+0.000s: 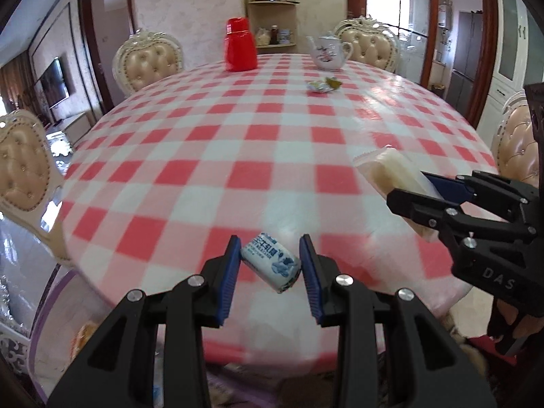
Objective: Organize snacks
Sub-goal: 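Carry the candy and cake over the clear container and open both tools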
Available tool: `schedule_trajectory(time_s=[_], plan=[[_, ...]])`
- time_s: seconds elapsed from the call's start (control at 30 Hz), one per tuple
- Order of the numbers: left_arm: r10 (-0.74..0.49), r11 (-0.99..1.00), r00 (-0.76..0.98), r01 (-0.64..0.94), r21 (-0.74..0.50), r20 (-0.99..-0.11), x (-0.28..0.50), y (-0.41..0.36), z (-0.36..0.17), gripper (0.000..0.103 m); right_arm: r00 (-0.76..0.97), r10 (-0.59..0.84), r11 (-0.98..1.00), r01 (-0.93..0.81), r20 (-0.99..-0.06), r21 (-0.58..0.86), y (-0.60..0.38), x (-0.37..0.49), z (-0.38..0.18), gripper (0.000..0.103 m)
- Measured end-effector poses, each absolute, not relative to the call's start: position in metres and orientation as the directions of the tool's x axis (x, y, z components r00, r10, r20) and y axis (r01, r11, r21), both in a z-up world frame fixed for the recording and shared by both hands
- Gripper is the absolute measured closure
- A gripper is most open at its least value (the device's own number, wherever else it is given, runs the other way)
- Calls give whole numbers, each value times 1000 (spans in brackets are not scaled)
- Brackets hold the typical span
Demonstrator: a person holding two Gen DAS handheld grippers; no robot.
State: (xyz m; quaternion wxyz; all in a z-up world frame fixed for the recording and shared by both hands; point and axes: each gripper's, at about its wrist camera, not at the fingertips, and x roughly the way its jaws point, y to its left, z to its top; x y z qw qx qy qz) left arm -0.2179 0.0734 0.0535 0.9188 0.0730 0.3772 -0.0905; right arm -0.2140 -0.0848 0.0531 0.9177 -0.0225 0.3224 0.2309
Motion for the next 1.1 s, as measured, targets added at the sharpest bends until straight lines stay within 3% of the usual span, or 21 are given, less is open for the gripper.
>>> schedule_trajectory(time_s=[0.53, 1.1], plan=[[71, 987, 665, 62, 149, -744, -252, 191, 34, 67, 519, 539, 716, -697, -663, 36, 43, -252, 40, 69], [174, 985, 587, -110, 135, -791, -268, 278, 6, 67, 357, 600, 491, -871, -716, -23, 120, -304, 21, 69]])
